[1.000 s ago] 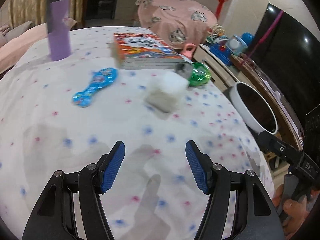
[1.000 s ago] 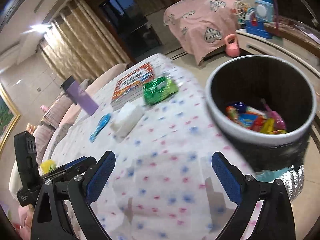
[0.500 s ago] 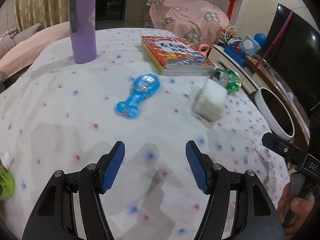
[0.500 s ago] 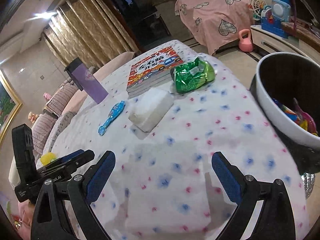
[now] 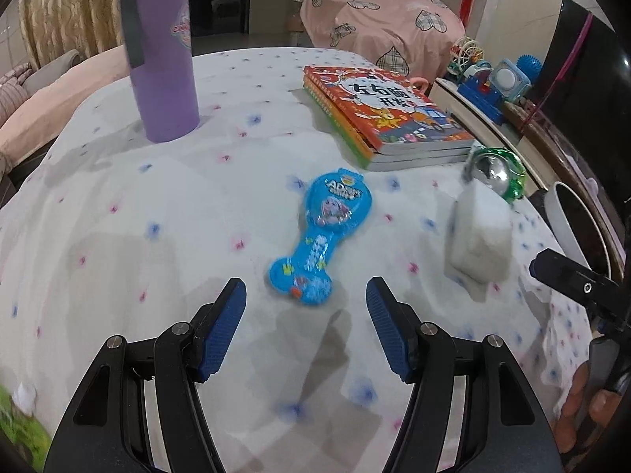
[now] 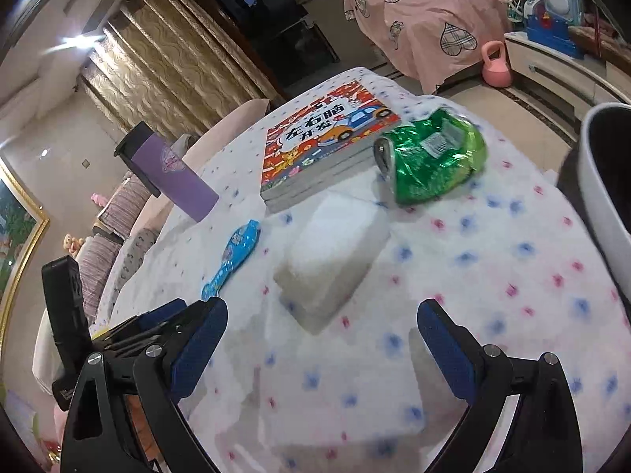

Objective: Collect trash
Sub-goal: 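Move both open tools back toward the blue lollipop and foam block, then grasp the blue lollipop pack with the left tool while the right tool grasps the white foam block, then carry both items over the bin and open both tools to drop them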

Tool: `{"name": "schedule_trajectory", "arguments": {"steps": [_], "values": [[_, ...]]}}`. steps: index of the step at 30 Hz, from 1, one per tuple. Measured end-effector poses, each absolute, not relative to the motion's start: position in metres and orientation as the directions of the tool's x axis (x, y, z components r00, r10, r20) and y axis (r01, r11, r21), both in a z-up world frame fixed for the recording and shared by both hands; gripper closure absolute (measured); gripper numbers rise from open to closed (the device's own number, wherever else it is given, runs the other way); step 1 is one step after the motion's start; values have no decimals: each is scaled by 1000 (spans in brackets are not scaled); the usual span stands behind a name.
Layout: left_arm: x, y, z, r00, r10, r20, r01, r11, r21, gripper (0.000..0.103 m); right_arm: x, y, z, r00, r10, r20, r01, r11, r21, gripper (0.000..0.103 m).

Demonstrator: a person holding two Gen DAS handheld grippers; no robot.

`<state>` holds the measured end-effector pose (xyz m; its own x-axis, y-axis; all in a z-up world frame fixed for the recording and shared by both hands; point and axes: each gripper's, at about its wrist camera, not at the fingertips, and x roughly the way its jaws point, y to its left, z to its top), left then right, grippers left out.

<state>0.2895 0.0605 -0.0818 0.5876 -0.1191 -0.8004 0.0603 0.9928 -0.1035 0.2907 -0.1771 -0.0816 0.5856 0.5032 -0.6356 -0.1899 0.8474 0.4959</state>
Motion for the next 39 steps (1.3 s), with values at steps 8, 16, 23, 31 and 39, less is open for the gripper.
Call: {"name": "schedule_trajectory", "arguments": {"steps": [8, 16, 23, 31, 39], "values": [[322, 43, -88, 573, -118, -811, 108, 992, -68, 37, 318, -172, -97, 563, 513, -648, -154, 836, 527, 6], [341, 29, -93, 572, -88, -816, 115, 993, -26, 38, 328, -168, -99, 571, 471, -672, -135, 862, 489, 54], [333, 16, -91, 586, -81, -806, 140, 990, 2, 61, 310, -180, -86, 596, 495, -633, -170, 847, 503, 77], [292, -1, -80, 586, -153, -796, 157, 985, -74, 65, 278, -206, -74, 609, 519, -599, -195, 831, 522, 81], [248, -38, -62, 596, -248, -764, 205, 967, -154, 66, 243, -248, -72, 625, 528, -574, -173, 811, 558, 81]]}}
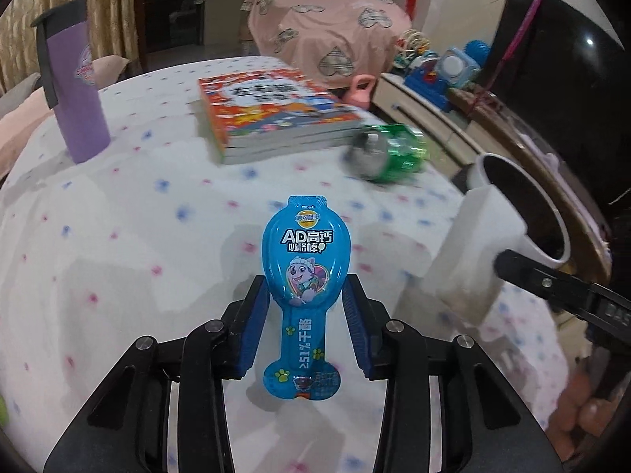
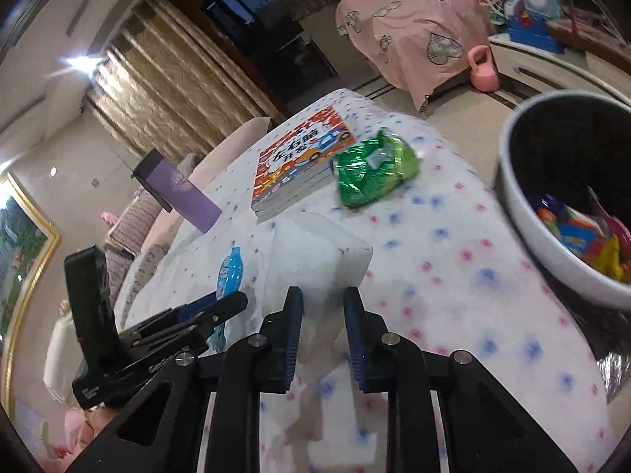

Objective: Collect trash
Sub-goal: 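Carry both items over the bin and open both tools to drop them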

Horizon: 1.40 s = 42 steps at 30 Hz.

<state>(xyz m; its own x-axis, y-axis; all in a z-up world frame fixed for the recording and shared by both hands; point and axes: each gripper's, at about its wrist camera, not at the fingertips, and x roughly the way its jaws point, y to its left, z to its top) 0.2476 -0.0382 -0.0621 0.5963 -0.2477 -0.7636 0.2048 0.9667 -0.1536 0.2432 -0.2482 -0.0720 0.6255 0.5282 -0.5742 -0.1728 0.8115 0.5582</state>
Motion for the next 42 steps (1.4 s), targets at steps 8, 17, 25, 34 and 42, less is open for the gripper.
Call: {"name": "schedule_trajectory", "arguments": {"steps": [8, 17, 25, 34, 42], "values": [[220, -82, -55, 582, -306, -753, 276, 946, -171, 66, 212, -292, -69, 664, 499, -557, -124, 808, 576, 81], [205, -124, -44, 576, -342, -743, 347, 925, -156, 67, 191, -331, -63, 702, 476, -530, -95, 800, 592, 81], [204, -155, -32, 579, -363, -730, 394, 908, -139, 67, 184, -362, -52, 739, 451, -500, -77, 794, 602, 81], [209, -179, -23, 578, -379, -723, 423, 896, -131, 67, 183, -393, -46, 770, 413, -487, -51, 800, 598, 81], [215, -198, -19, 573, -392, -720, 449, 885, -124, 67, 185, -413, -45, 786, 381, -487, -28, 808, 588, 81]]}}
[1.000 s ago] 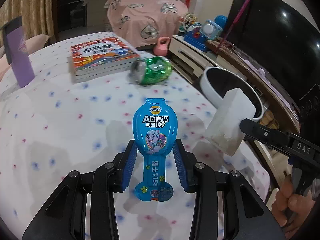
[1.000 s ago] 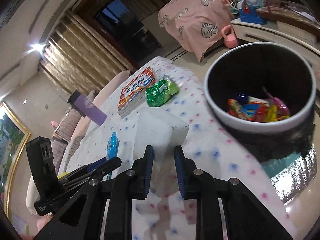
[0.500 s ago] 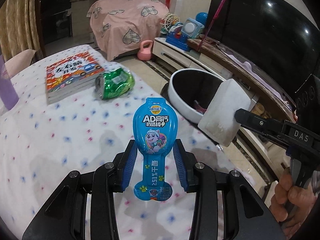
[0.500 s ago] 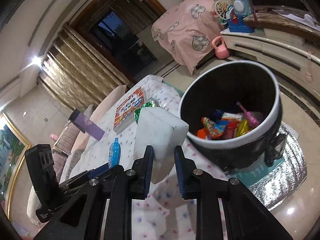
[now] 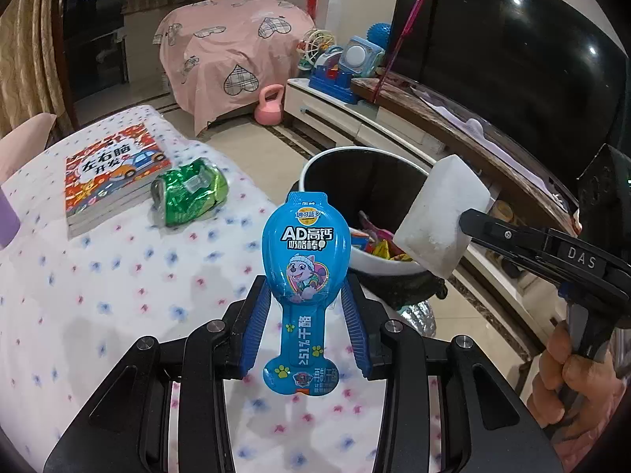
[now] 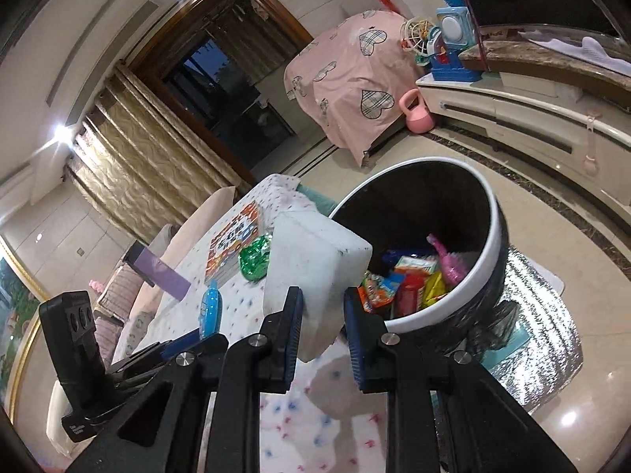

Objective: Collect trash
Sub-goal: 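Carry both items over the bin and open both tools to drop them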

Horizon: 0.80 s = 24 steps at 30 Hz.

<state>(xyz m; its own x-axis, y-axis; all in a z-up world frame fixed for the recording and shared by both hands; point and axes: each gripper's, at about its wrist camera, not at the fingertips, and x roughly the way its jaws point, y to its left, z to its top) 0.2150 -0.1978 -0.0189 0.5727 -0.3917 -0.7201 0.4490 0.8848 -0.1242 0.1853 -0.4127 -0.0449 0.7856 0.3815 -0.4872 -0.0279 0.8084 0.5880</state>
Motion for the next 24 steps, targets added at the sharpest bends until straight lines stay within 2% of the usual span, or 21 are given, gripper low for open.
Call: {"name": "schedule_trajectory", "arguments": {"steps": [11, 24], "values": [[227, -221, -15, 563, -402, -722, 475, 873, -116, 67, 191, -434, -46, 797, 342, -498, 6, 819, 573, 81], [252, -266, -15, 543, -405, -735, 518, 851, -86, 67, 212, -458, -48, 787, 274, -552, 57, 860, 508, 81]]}}
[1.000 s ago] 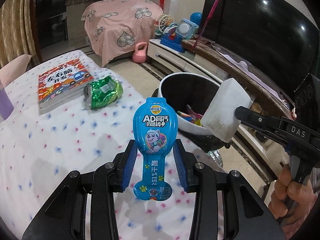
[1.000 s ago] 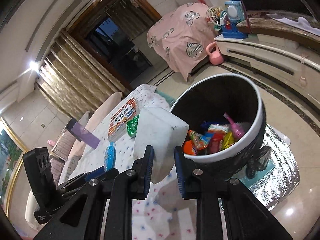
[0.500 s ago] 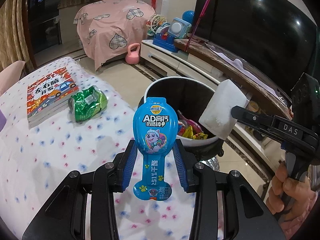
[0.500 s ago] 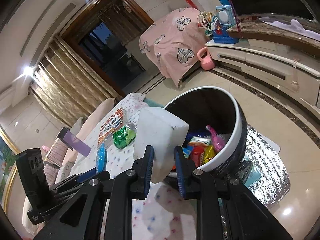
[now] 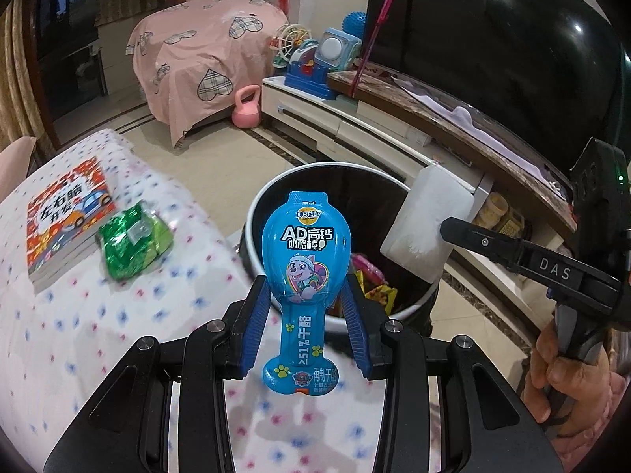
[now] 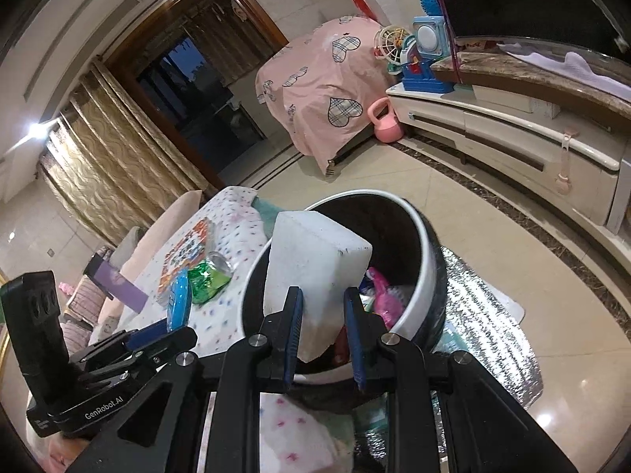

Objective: Collect trash
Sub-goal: 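Carry both items over the bin and open both tools to drop them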

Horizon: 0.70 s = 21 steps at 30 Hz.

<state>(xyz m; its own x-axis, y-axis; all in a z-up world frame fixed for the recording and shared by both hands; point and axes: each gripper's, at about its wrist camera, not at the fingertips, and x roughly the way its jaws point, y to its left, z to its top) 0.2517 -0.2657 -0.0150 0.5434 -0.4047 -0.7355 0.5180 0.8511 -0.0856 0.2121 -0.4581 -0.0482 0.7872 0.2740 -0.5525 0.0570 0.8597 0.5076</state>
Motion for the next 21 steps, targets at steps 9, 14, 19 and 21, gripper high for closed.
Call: {"name": "schedule_trajectory", "arguments": {"steps": [9, 14, 19, 21], "values": [[270, -294, -24, 519, -380, -766, 540, 840, -52, 67, 223, -469, -47, 781, 244, -575, 79, 875, 478, 81], [276, -304, -31, 496, -372, -785, 549, 834, -49, 67, 230, -470, -49, 772, 229, -593, 84, 888, 452, 81], [279, -309, -33, 485, -369, -793, 559, 828, -43, 66, 239, -471, -53, 755, 222, -617, 91, 896, 434, 80], [281, -310, -34, 478, -368, -798, 559, 828, -46, 66, 242, -471, -53, 751, 217, -623, 91, 901, 424, 80]]}}
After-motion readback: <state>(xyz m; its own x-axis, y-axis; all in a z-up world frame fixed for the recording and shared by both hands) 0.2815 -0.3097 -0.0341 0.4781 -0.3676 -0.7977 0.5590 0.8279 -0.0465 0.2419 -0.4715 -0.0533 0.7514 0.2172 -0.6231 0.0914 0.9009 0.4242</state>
